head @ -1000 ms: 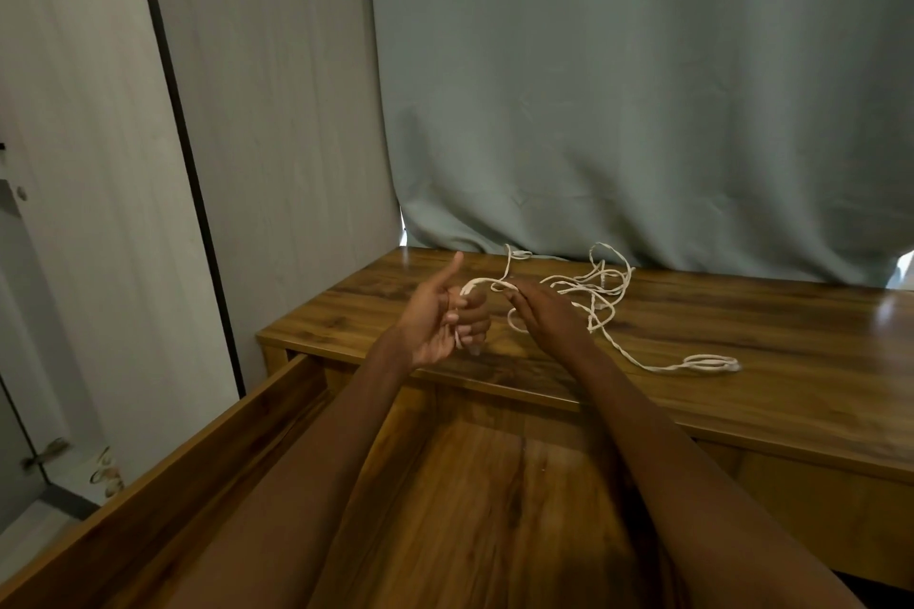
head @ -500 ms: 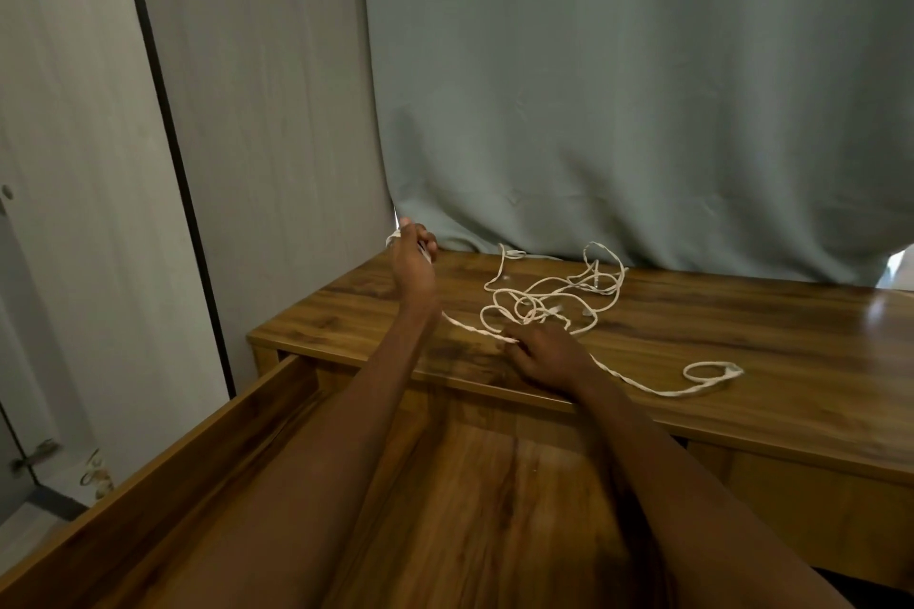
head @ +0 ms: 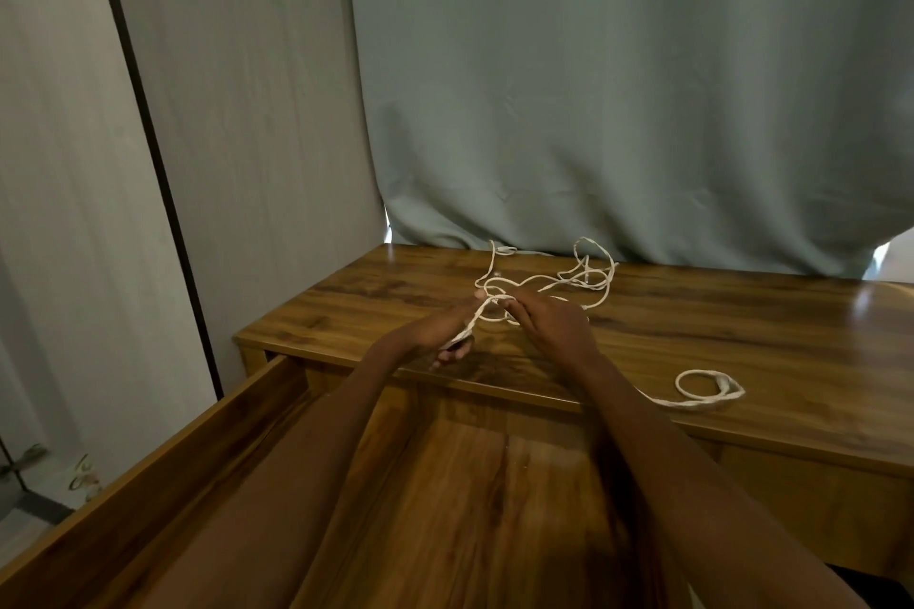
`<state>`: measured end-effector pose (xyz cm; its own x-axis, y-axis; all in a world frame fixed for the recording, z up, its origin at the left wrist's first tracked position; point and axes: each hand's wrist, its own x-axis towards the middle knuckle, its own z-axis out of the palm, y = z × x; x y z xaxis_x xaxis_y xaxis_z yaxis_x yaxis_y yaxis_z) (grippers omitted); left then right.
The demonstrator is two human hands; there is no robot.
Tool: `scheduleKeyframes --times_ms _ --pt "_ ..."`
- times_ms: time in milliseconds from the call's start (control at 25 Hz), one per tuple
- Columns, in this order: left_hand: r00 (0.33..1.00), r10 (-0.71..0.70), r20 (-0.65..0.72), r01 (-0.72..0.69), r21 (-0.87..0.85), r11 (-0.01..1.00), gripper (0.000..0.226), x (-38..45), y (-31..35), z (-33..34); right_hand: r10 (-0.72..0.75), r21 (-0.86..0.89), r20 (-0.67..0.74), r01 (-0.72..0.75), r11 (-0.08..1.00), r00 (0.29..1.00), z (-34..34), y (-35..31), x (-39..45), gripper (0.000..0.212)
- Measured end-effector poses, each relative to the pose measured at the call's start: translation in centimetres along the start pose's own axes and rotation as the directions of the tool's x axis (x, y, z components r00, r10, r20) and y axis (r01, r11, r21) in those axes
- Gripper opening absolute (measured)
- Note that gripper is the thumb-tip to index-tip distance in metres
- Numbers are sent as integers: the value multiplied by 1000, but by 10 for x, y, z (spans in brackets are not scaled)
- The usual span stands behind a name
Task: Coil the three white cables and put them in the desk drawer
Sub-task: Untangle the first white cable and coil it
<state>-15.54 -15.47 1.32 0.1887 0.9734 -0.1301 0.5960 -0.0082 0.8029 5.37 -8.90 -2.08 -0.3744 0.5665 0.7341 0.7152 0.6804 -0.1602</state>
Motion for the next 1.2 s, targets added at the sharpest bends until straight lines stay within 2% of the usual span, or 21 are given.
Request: scheduleKeyframes --times_ms 40,80,120,200,280,360,440,520,560,600,680,720,760,800,880,960,1000,1080,1200 --pt "991 29 132 -6 -173 985 84 -3 4 1 -7 -24 -1 7 1000 1000 2 2 0 34" --pt "965 123 230 -30 -368 929 79 -5 8 2 -11 -31 11 12 999 1000 3 2 -1 35" --pt "929 245 278 -55 -549 834 72 -7 13 1 -11 -19 33 11 1000 999 7 4 0 38" --pt "856 463 231 -96 -808 581 58 -10 25 0 16 28 109 -19 999 994 17 10 -2 39" --pt "837 548 12 -198 -926 323 51 -10 36 -1 39 67 171 -51 996 985 20 14 -5 32" --pt "843 455 -286 -381 -915 132 49 -9 45 -5 69 80 176 -84 993 982 18 17 -8 29" --pt "815 237 -529 -546 -838 10 48 -8 53 -6 71 45 160 -79 996 985 15 18 -7 27" --pt "757 43 -652 -649 -758 -58 47 -5 56 -3 86 43 175 -95 995 981 15 16 -6 26" --pt "734 -24 -679 -679 -731 -71 46 -2 56 -2 146 114 187 -169 979 972 14 13 -5 25" --pt "712 -72 -698 -702 -709 -71 46 2 56 -1 242 275 194 -289 917 951 12 9 -1 20" --pt "661 -146 -736 -747 -664 -32 43 9 52 -2 403 616 258 -471 631 878 5 2 8 10" --pt "634 -180 -752 -765 -644 -4 40 11 49 -5 431 698 280 -490 523 858 -1 0 13 10" --pt "610 -210 -764 -776 -630 36 37 12 47 -7 439 727 304 -504 467 846 -6 -1 16 11" --pt "592 -228 -773 -777 -622 91 33 13 45 -9 434 726 323 -514 456 841 -9 0 18 12" --pt "568 -220 -793 -748 -609 263 28 14 42 -10 400 673 321 -504 541 859 -12 1 20 10" --pt "555 -139 -820 -696 -550 462 27 16 42 -8 354 609 259 -436 662 899 -9 4 20 6" --pt "552 -85 -829 -679 -507 530 28 17 42 -5 336 576 226 -403 711 915 -9 7 21 5" --pt "560 -5 -828 -669 -456 587 29 19 44 2 315 501 185 -365 785 931 -15 13 26 5" --pt "596 75 -799 -663 -437 608 31 22 50 12 315 363 139 -344 866 939 -30 29 40 13"
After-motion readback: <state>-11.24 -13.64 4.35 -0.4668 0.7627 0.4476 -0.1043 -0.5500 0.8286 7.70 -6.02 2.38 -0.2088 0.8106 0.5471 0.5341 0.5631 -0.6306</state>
